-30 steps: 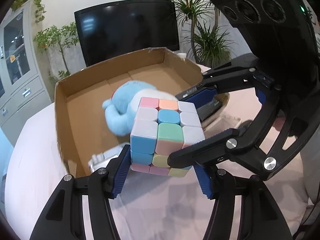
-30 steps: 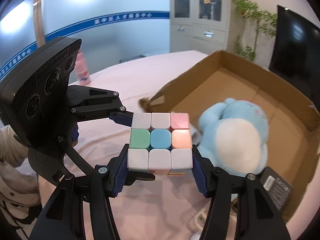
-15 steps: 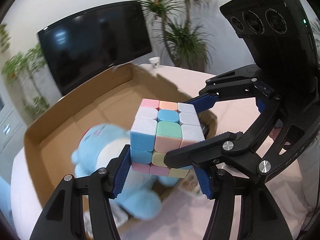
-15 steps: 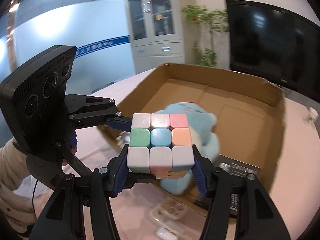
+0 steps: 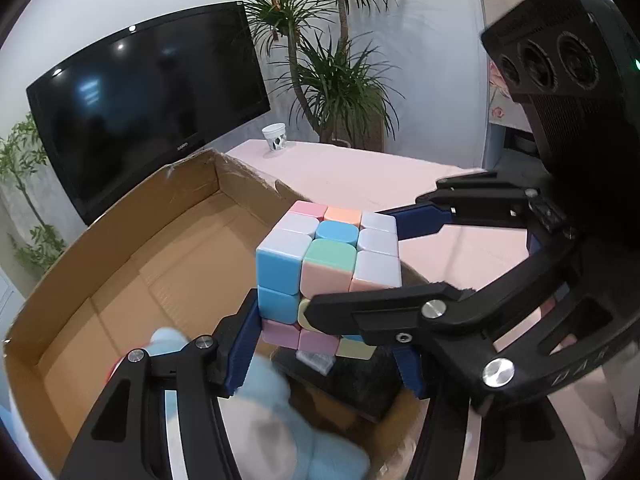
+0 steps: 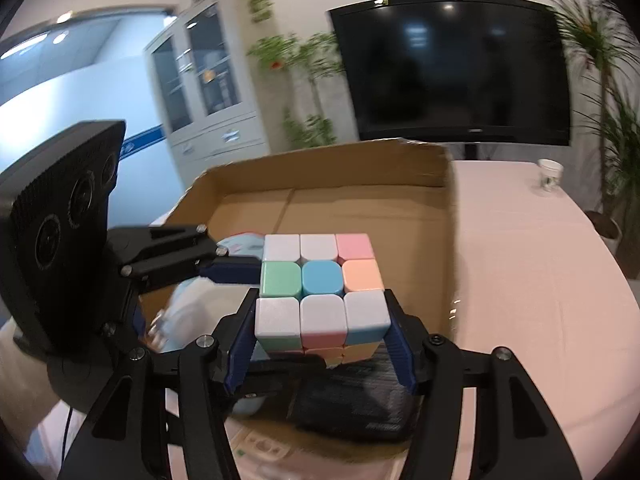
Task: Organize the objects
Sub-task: 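Carry the Rubik's cube into the cardboard box and open both grippers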
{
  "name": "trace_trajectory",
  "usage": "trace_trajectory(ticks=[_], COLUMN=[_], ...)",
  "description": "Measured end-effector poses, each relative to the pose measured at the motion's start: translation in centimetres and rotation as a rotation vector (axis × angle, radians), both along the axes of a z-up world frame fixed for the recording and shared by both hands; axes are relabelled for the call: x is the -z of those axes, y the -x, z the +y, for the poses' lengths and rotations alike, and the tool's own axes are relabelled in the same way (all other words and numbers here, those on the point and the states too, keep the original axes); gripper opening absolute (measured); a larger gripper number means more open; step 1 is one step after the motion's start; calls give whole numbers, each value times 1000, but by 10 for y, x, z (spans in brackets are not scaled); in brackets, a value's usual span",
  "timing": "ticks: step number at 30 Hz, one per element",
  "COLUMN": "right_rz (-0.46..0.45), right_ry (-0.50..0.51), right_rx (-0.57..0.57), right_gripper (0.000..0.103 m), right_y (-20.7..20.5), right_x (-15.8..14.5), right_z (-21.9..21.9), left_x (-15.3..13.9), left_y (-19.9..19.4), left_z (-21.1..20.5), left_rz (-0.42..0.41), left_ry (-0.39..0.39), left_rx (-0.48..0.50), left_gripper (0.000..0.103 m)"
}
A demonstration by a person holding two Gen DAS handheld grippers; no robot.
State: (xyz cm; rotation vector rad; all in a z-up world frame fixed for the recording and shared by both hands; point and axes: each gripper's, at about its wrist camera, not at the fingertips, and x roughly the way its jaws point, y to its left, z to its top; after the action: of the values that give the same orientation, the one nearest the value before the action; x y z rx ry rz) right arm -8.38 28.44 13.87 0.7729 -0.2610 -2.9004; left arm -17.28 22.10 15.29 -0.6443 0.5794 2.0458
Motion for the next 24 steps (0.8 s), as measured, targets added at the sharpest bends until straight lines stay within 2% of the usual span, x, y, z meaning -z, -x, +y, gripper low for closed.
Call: trace_trajectory(ticks=[5, 9, 12, 14, 16, 18, 20, 24], right_rz=[26, -7, -43, -21, -2, 4, 4, 4], right_ry=[48, 128, 145, 161, 173, 190, 197, 199], right_rx=[128, 190, 212, 211, 227, 227, 252, 270], right_gripper=[57, 58, 60, 71, 72, 75, 80, 80], right_y=[10, 22, 27, 24, 20, 18, 15, 8], right_x=[12, 30, 39, 38, 33, 30, 26, 15], right_z=[17, 32, 35, 39, 42, 45, 48, 53], left_x=[13, 32, 43, 45, 44, 38, 32, 19], left_y=[20, 31, 38, 40, 43, 48, 53, 45], left_z=[20, 27, 31, 32, 28, 18, 0, -52], left_rz=[-14, -37, -44, -41, -37, -42, -93, -201], left_ry=[22, 62, 80, 98, 97, 59, -7, -193], left_rx=[29, 5, -66, -123, -179, -266, -341, -462], left_gripper=[59, 59, 60, 62, 65, 66, 76, 80])
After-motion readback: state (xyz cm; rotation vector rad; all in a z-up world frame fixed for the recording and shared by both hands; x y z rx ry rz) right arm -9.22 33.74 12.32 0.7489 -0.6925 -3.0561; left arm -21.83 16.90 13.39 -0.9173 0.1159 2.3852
